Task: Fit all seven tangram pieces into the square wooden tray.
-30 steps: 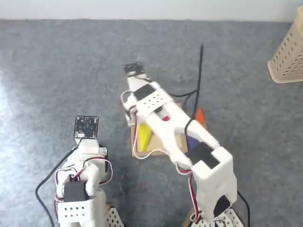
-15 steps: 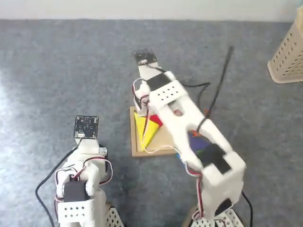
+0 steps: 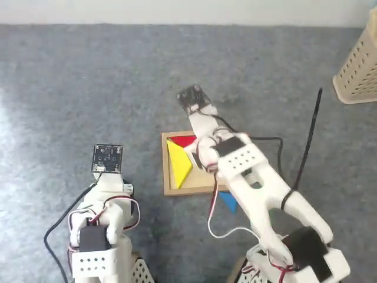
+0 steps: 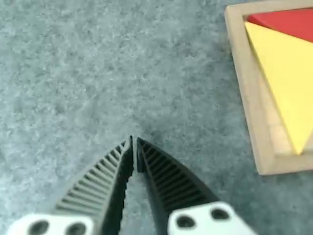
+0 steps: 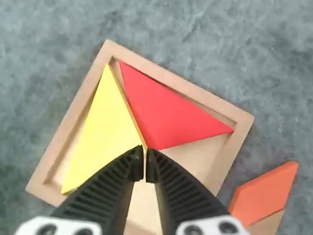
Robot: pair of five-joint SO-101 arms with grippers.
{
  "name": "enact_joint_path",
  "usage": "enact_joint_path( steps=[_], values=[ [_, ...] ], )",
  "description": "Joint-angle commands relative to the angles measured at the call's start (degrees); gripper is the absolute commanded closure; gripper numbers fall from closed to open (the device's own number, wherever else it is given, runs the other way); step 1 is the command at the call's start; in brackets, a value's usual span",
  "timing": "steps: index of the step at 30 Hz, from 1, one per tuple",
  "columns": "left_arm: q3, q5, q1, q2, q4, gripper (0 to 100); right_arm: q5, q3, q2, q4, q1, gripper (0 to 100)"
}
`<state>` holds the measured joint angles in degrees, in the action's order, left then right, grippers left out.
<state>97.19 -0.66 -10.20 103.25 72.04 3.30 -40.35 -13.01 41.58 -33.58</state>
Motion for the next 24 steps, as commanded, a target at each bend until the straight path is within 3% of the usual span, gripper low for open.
enact_joint_path(
  steps=[1, 9, 24],
  values=[
    [-0.7, 0.4, -0.1, 1.0, 0.3, 99, 1.3, -0.4, -2.9, -3.3, 0.8, 99.1],
    [-0.7, 0.4, -0.1, 1.0, 0.3, 99, 1.6, -0.1, 5.1, -8.1, 0.7, 99.1],
    [-0.7, 0.4, -0.1, 1.0, 0.3, 99, 1.4, 3.5, 7.6, -2.6, -2.0, 99.1]
  ],
)
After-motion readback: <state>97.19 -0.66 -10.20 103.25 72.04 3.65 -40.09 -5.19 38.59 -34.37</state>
